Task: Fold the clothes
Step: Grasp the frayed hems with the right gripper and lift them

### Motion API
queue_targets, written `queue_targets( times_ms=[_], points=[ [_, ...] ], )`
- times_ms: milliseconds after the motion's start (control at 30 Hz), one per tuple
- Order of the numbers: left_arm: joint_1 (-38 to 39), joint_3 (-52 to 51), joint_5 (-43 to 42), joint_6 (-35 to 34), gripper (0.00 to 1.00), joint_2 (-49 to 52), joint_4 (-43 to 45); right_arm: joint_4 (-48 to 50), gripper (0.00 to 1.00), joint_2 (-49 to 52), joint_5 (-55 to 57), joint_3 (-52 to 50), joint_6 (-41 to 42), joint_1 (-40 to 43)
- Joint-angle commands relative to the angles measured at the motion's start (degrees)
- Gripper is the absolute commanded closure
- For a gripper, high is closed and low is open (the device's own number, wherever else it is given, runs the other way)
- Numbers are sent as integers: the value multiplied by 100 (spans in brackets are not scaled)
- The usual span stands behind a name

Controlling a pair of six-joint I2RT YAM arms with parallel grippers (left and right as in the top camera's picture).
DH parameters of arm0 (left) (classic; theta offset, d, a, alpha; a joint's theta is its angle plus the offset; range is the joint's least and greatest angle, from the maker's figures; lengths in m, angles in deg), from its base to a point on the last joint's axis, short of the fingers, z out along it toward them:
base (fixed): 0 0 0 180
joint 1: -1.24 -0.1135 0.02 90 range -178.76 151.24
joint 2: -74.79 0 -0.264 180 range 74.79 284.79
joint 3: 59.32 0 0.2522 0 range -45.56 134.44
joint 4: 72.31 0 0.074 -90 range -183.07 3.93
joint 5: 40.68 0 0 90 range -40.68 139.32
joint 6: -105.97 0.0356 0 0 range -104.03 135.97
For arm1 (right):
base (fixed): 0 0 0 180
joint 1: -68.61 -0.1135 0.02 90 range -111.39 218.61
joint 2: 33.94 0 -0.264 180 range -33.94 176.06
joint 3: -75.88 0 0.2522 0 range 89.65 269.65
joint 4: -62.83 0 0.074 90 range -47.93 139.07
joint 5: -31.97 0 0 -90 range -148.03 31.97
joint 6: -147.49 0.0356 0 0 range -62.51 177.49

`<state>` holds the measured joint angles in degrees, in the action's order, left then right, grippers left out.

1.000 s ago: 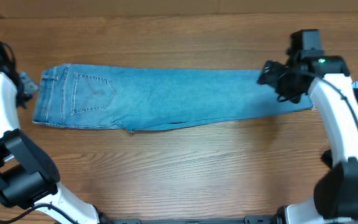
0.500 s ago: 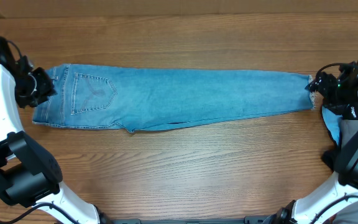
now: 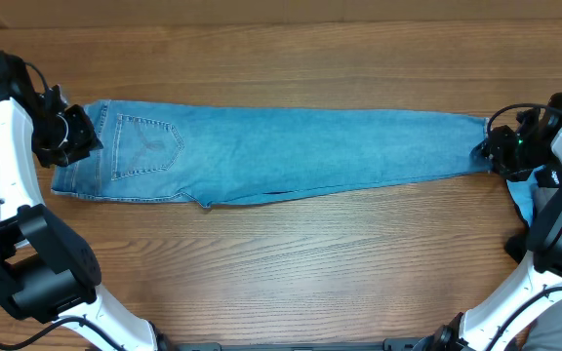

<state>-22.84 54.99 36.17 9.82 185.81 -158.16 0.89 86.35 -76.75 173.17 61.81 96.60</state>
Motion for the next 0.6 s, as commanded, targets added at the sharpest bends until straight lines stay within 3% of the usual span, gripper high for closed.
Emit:
queue_targets(
  times_ms=[0,67,200,567],
  points=[
    [44,151,-85,149,69,-57,-13,-28,51,125,-348,-61,-122,-37],
    [50,151,-85,149,69,-57,-13,-55,61,125,-389,-61,-177,-37],
    [48,151,-85,173,69,-57,-55,-164,94,114,-385,-7,-177,11],
    [48,177,-92,216,77,-109,-422,-811,96,-756,-586,474,42,-186]
  ],
)
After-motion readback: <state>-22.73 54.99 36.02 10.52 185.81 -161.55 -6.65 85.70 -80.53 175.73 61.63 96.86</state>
